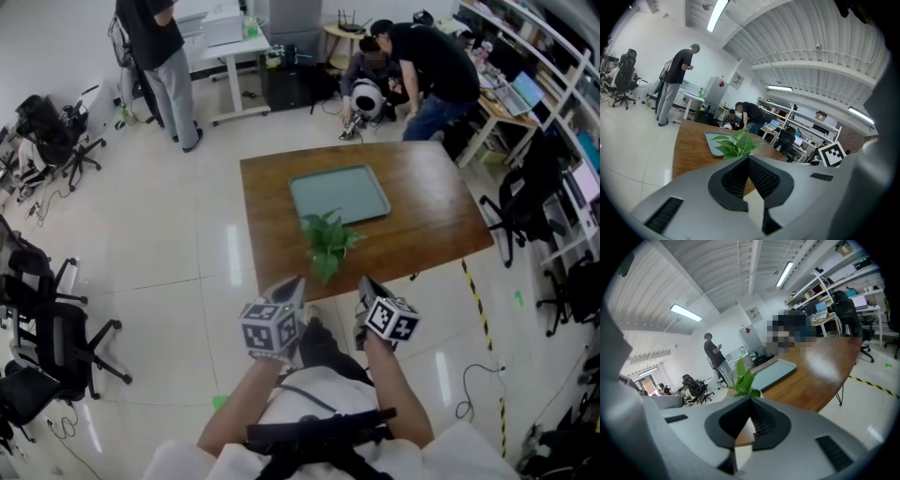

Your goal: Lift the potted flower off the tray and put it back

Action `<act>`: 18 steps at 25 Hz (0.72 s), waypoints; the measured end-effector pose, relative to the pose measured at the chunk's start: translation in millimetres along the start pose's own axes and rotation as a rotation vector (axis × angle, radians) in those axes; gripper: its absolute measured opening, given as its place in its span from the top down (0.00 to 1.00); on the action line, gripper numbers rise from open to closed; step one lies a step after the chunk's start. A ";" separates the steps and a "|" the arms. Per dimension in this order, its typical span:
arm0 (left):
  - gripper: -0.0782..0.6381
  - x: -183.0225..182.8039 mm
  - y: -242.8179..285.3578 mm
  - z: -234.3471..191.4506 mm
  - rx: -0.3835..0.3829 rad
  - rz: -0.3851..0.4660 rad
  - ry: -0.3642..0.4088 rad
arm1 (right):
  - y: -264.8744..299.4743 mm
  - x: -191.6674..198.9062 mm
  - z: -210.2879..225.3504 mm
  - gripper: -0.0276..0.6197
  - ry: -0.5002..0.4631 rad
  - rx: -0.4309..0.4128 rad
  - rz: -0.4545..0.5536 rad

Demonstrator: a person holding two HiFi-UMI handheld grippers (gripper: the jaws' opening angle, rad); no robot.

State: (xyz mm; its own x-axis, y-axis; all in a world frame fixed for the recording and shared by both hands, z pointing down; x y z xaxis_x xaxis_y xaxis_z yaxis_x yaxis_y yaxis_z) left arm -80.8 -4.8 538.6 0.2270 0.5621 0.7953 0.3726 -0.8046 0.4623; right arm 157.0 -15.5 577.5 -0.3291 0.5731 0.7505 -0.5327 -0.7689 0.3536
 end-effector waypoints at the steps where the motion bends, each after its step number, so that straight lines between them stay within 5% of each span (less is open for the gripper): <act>1: 0.90 0.4 -1.0 0.1 0.004 0.000 0.002 | 0.4 -0.6 -0.5 0.95 0.000 0.000 0.000; 18: 0.90 -19.8 22.6 -11.0 -0.007 -0.012 -0.010 | 33.2 -19.3 19.0 0.89 0.010 0.045 0.002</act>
State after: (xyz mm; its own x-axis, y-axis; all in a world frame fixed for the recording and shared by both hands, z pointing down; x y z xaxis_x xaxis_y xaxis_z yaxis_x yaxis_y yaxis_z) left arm -86.8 -36.2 537.6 0.2313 0.5733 0.7860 0.3687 -0.7993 0.4745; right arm 160.5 -57.5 585.4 -0.3382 0.5743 0.7455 -0.4962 -0.7820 0.3773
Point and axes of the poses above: the fingertips, and each gripper's own axes: y forward along the fingers, z to its right, x out of its underside, the point moved 8 cm from there along -y, backward along the fingers, and after that the axes turned 13 degrees about -x, right-handed, at the moved point
